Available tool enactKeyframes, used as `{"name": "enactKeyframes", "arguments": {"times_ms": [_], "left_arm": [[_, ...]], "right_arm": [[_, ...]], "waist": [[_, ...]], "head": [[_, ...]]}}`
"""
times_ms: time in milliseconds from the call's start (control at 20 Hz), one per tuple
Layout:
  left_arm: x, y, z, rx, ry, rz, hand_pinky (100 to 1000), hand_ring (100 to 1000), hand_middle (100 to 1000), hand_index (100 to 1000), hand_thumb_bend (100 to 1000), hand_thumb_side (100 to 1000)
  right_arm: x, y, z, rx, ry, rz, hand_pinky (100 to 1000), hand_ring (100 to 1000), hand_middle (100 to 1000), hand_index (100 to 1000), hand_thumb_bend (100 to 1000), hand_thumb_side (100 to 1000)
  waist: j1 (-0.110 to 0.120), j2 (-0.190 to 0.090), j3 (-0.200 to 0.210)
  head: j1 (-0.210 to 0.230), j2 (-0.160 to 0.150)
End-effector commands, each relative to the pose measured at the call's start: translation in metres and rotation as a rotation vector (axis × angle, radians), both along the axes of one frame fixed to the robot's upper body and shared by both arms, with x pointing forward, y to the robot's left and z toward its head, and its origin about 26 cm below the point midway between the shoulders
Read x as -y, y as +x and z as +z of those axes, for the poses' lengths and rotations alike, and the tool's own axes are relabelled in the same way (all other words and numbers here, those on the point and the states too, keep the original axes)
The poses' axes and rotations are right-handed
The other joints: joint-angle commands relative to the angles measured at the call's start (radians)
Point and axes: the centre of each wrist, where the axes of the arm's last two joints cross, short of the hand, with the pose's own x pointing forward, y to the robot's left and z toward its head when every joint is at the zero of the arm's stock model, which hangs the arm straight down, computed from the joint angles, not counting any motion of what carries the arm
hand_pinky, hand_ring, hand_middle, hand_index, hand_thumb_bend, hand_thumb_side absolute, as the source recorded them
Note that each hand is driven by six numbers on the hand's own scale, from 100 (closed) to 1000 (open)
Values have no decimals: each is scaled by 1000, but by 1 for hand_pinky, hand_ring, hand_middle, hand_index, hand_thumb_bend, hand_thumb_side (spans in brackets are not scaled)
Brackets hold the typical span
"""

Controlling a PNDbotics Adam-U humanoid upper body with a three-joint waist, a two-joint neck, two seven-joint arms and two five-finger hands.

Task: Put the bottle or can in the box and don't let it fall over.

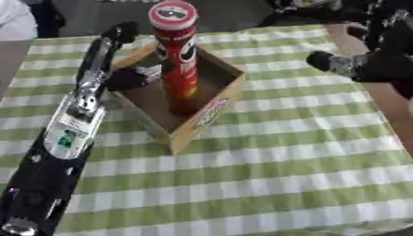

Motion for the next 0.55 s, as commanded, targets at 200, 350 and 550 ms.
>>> {"name": "enactKeyframes", "arguments": {"times_ms": [200, 350, 550], "left_arm": [[-46, -16, 17, 57, 11, 76, 1000, 865, 776, 879, 785, 309], [-71, -28, 18, 69, -7, 132, 1000, 865, 776, 878, 768, 275], [-103, -48, 18, 80, -51, 207, 1000, 866, 777, 876, 761, 238]], "right_arm": [[6, -4, 12, 42, -24, -18, 1000, 1000, 927, 996, 688, 100], [7, -5, 12, 45, -25, -24, 1000, 1000, 927, 996, 689, 100], [8, -5, 13, 49, -25, -30, 1000, 1000, 927, 995, 689, 100]], "waist": [[0, -21, 7], [0, -20, 11], [-1, -18, 15]], "head": [[-19, -8], [-30, -8], [-40, -5]]}}
